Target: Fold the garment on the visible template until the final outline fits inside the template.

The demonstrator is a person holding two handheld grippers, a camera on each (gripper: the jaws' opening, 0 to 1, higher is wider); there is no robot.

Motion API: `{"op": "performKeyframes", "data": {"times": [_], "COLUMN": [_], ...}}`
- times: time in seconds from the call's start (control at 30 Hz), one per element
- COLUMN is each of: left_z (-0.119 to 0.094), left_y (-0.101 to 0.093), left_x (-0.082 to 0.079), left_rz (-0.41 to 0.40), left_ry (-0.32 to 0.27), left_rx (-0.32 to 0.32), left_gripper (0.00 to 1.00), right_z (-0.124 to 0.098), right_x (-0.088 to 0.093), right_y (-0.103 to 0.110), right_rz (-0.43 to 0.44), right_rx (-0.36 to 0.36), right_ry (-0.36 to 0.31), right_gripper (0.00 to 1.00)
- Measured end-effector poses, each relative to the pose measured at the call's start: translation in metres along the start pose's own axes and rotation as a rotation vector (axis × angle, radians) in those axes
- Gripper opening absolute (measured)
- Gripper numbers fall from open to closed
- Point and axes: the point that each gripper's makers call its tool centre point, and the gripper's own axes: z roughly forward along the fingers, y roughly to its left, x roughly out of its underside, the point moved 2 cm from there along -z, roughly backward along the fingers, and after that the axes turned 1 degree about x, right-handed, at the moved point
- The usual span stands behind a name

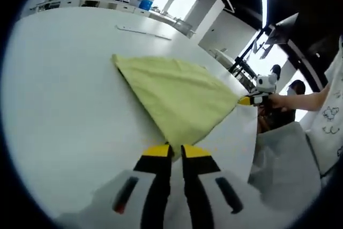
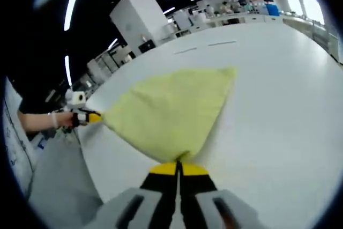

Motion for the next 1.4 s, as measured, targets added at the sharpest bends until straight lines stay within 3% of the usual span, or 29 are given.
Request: {"op": "performKeyframes", "data": {"times": [0.63, 1.07, 1.27, 1.4], "left_z": [-0.007, -0.018, -0.017, -0.021], "left_y": [0.002, -0.012, -0.016, -0.018], "left_x": [-0.002, 0.019, 0.016, 0.014], "left_rz": [-0.04, -0.051, -0.057, -0.019], "left_ry": [-0.023, -0.002, -0.028, -0.023], "left_rx": [-0.01, -0.004, -0.013, -0.012], "left_gripper": [0.0, 0.0, 0.0, 0.02], "right_z": [-0.035, -0.036, -0.036, -0.038], "right_x": [-0.004, 0.016, 0.015, 0.007], "right_y": [-0.008, 0.009, 0.008, 0.006], "right_rz": [-0.052, -0.035, -0.027, -0.046], "right_rx": [-0.001, -0.014, -0.009, 0.002], "right_ry": [0.009, 0.049, 0.045, 0.016], "right_gripper": [0.0, 0.0, 0.0, 0.0]}}
